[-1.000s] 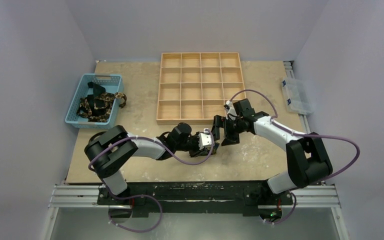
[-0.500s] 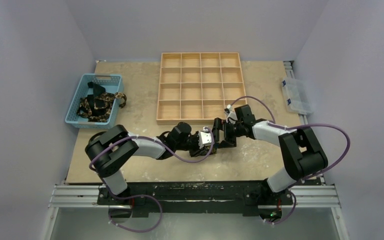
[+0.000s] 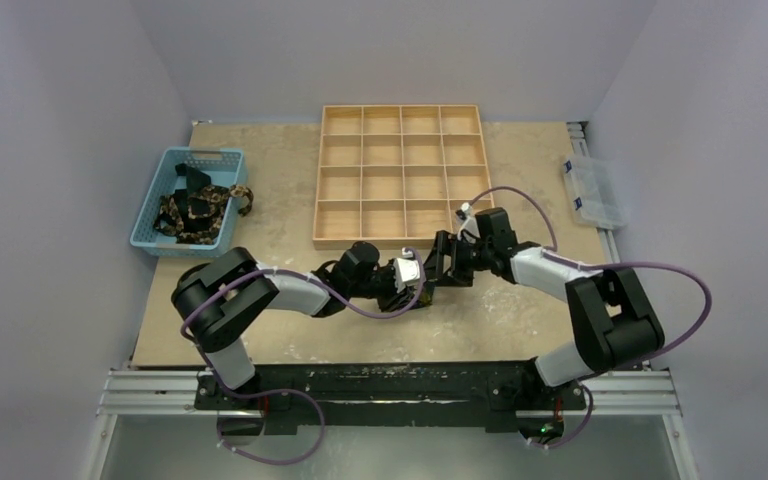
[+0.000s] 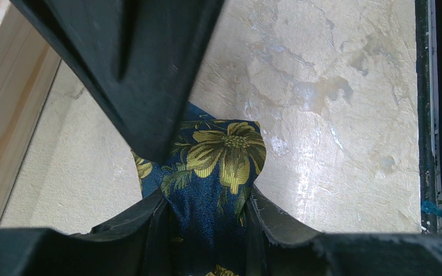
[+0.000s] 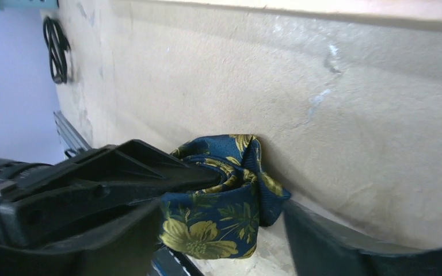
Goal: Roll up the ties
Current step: Roll the tie at the center of the board.
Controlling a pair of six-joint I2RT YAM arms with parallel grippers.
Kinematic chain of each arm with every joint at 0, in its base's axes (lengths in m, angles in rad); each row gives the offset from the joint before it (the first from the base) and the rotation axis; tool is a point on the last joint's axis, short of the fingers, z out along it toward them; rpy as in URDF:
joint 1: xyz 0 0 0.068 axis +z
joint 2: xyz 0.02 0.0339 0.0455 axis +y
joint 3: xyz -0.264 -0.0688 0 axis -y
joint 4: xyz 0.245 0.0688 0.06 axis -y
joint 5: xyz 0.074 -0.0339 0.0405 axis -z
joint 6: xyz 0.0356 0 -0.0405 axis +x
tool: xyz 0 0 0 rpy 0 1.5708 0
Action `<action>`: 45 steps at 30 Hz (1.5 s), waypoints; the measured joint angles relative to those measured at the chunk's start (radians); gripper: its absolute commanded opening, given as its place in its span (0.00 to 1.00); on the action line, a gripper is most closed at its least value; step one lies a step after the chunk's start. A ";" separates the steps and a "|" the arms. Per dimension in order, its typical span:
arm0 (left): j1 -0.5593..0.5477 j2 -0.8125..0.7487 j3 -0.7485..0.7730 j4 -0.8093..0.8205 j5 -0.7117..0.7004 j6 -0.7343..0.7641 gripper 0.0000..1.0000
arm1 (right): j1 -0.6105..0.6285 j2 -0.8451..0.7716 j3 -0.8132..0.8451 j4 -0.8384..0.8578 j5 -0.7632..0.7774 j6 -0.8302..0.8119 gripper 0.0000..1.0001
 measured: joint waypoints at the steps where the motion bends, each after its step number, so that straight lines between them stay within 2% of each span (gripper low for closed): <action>1: 0.000 0.000 -0.002 0.005 0.000 -0.002 0.00 | -0.006 -0.016 0.000 -0.006 0.010 0.005 0.67; 3: 0.002 0.002 -0.009 0.021 0.001 -0.006 0.00 | -0.023 -0.050 0.000 -0.018 0.036 0.016 0.58; 8: 0.003 0.006 -0.010 0.031 0.003 -0.008 0.00 | -0.048 -0.095 0.005 -0.099 0.122 0.016 0.51; 11: 0.003 0.007 -0.010 0.032 0.006 -0.008 0.00 | -0.049 -0.068 0.026 -0.179 0.174 -0.013 0.42; 15: 0.004 0.008 -0.010 0.034 0.007 -0.008 0.00 | -0.049 0.016 0.072 -0.234 0.207 -0.051 0.21; 18: 0.004 0.008 -0.010 0.034 0.008 -0.008 0.00 | -0.049 0.042 0.093 -0.244 0.200 -0.057 0.01; 28: 0.005 0.008 -0.010 0.034 0.008 -0.008 0.00 | -0.045 0.073 0.140 -0.228 0.102 -0.054 0.00; 38: 0.006 0.009 -0.008 0.032 0.009 -0.008 0.00 | -0.022 0.201 0.163 -0.241 0.076 -0.080 0.00; 45: 0.016 -0.022 -0.040 0.053 -0.011 -0.051 0.00 | -0.021 0.217 0.181 -0.265 0.082 -0.108 0.00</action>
